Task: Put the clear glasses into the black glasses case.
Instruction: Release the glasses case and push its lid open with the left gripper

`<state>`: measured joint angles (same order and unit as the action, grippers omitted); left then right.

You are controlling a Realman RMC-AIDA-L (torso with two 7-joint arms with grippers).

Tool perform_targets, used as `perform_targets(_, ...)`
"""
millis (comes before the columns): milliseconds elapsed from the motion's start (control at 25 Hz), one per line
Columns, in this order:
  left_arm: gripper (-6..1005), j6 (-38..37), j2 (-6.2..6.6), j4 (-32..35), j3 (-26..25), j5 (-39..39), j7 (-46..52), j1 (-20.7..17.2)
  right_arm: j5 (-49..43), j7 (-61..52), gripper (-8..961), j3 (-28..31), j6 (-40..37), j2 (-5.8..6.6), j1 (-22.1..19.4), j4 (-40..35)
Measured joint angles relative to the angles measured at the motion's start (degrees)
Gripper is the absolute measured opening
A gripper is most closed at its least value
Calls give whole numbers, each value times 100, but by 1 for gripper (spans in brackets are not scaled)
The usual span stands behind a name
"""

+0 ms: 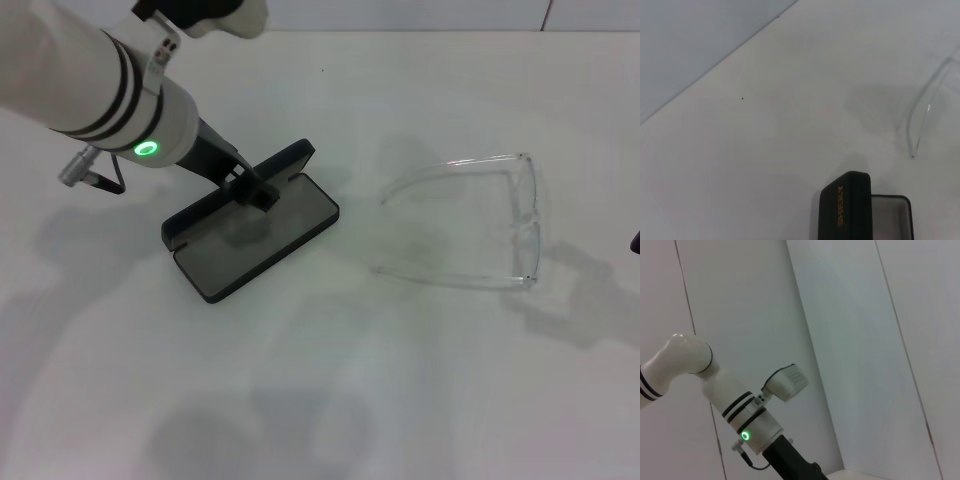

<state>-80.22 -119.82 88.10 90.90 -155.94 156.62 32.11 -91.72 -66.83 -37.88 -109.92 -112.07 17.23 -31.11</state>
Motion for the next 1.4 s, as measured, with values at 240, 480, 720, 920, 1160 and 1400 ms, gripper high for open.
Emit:
perform_targets(240,697,191,2,-506,96,-23,-62,211,30,3,859,0,10,1,-32,0)
perform_targets(480,696,383,16,-996,104,-142,-133,433,34,4,859,0,97,6,-25,27)
perform_targets(720,670,401,7,-1258,115,-442,-95,582,36,49,859,105,105,28,-11,85)
perform_targets(920,626,290,4,-1392,111,-471,16,701,41,80,859,296,56,-8,-35,107)
perform_targets(1160,479,226,3,-1256,399,-470,-38,681,94,168,860,370,43,-24,-69,153)
perform_targets(1400,211,205,2,-1040,560,-453,-45,598,129,318,860,969,-57,-34,-115,418)
